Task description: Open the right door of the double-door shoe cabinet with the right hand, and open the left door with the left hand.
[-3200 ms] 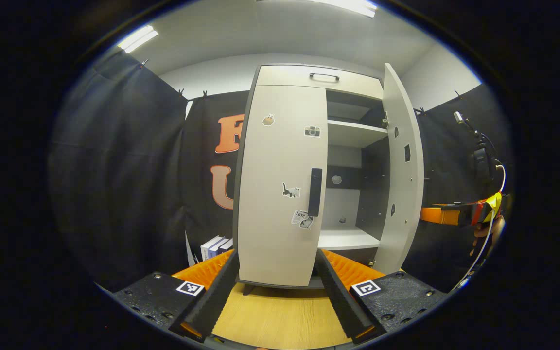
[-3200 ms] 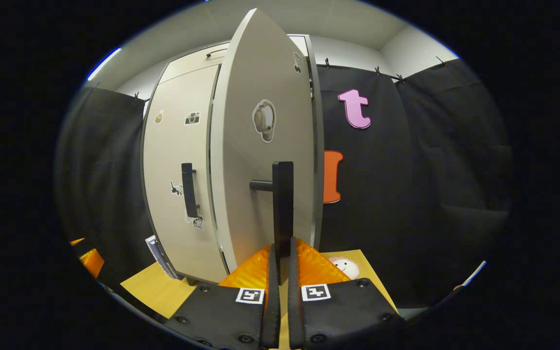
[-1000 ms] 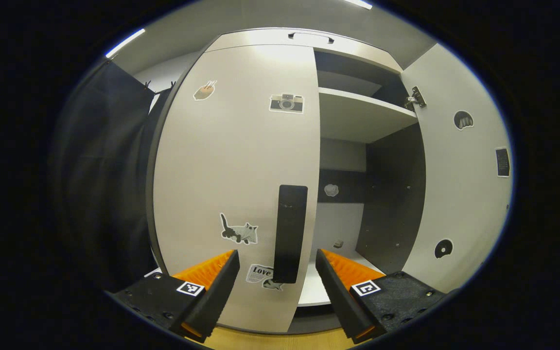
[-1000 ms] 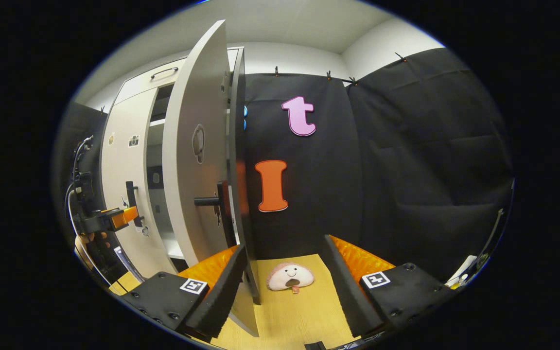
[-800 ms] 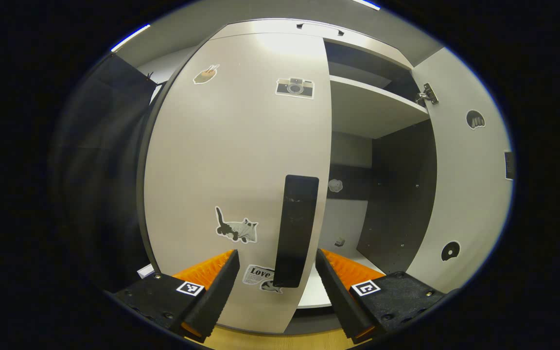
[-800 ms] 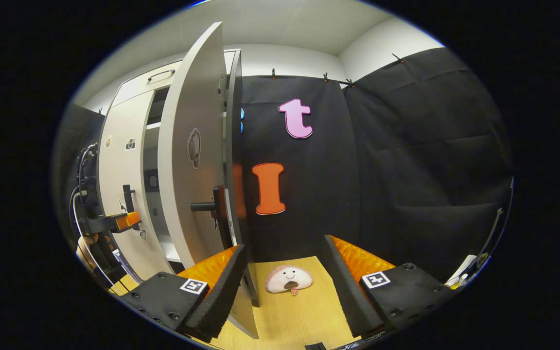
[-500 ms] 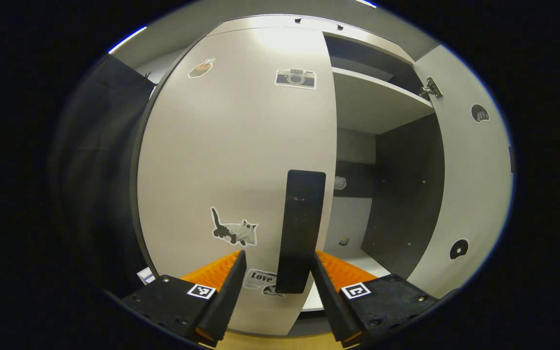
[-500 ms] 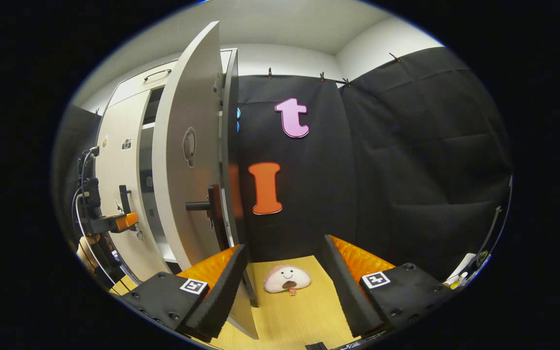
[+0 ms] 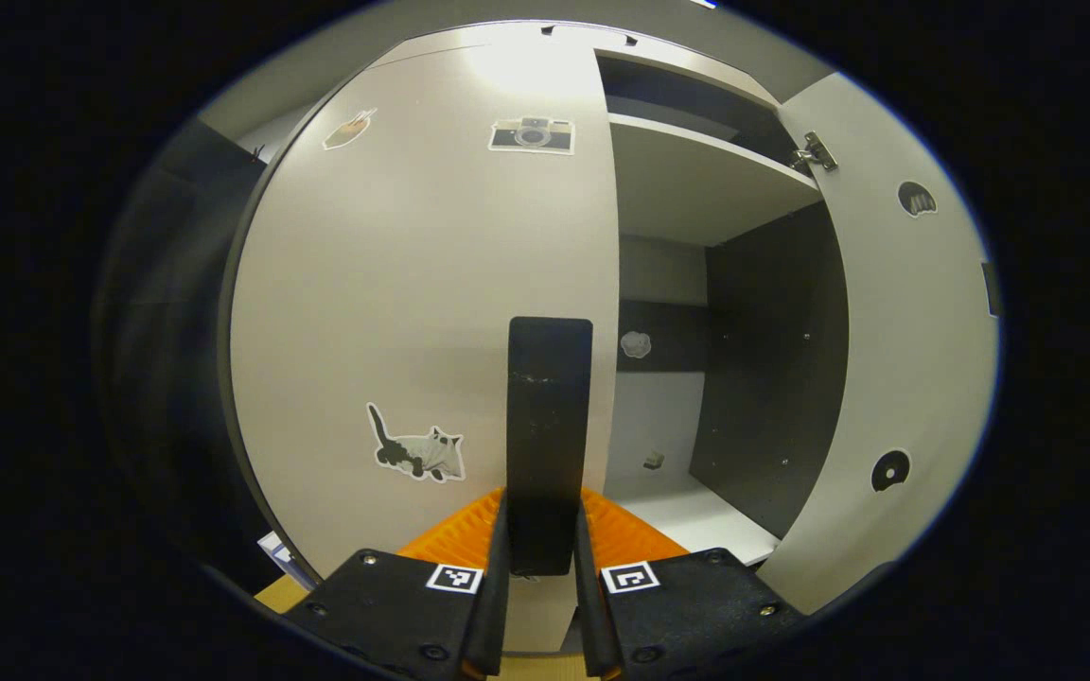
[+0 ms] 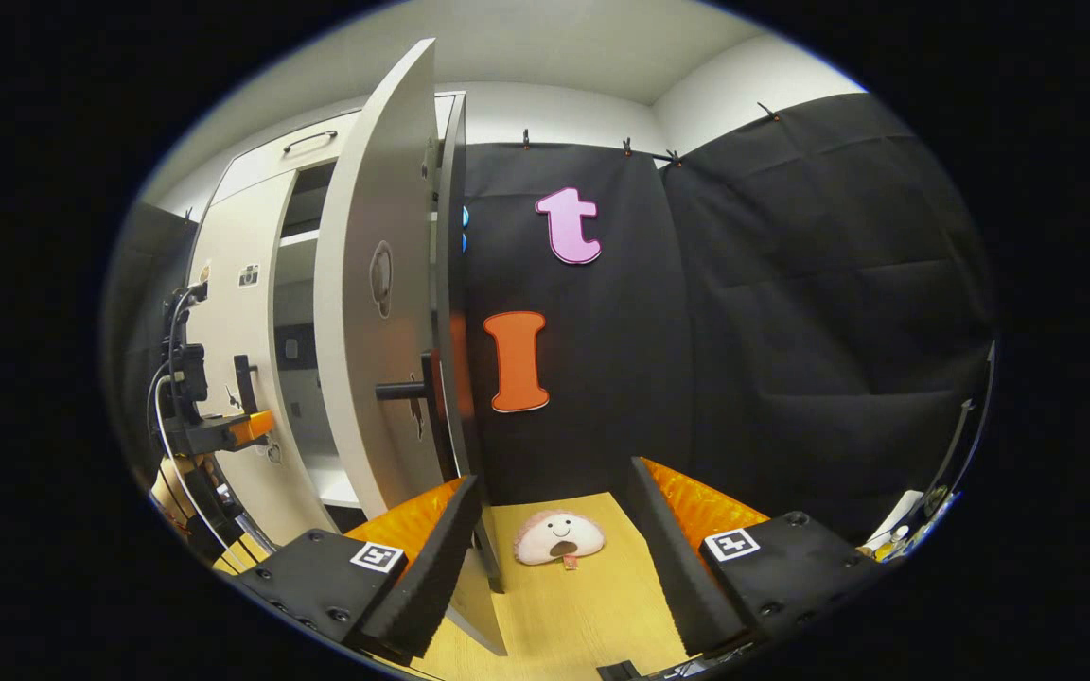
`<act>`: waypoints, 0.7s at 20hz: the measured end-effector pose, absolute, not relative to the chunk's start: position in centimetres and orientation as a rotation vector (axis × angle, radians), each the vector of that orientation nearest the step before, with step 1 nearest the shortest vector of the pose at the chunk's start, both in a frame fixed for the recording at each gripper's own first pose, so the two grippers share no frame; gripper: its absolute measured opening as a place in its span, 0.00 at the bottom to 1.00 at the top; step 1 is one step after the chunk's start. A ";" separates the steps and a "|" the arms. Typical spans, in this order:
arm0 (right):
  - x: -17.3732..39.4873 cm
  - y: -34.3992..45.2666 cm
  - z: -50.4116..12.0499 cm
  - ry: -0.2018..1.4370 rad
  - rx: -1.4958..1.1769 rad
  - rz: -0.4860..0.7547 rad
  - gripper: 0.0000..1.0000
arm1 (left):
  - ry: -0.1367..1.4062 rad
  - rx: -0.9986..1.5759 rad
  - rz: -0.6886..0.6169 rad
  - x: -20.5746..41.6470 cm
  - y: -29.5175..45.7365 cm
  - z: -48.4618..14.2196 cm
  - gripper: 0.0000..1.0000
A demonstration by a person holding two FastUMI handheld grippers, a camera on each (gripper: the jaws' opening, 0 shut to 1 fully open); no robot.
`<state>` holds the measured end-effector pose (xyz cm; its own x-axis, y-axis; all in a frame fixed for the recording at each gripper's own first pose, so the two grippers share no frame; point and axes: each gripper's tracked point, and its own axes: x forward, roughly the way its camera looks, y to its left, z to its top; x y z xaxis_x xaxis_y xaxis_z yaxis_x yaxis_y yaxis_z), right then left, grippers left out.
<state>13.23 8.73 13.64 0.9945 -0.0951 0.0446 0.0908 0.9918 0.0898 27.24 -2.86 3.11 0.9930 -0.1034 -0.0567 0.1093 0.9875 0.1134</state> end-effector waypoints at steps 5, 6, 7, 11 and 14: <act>12.0 9.3 13.9 -0.063 0.099 -0.099 1.00 | 0.055 0.083 -0.123 26.8 -2.6 3.0 0.18; 11.7 9.5 14.0 -0.068 0.100 -0.102 1.00 | 0.060 0.086 -0.136 26.7 -2.6 2.9 0.17; 11.4 9.7 14.0 -0.071 0.101 -0.104 0.99 | 0.060 0.081 -0.148 26.1 -2.5 2.9 0.15; 10.3 11.6 13.3 -0.063 0.094 -0.087 1.00 | 0.057 0.071 -0.194 24.4 -2.1 3.3 0.15; 10.2 13.1 13.4 -0.062 0.079 -0.074 1.00 | 0.057 0.076 -0.231 23.2 -1.9 3.9 0.13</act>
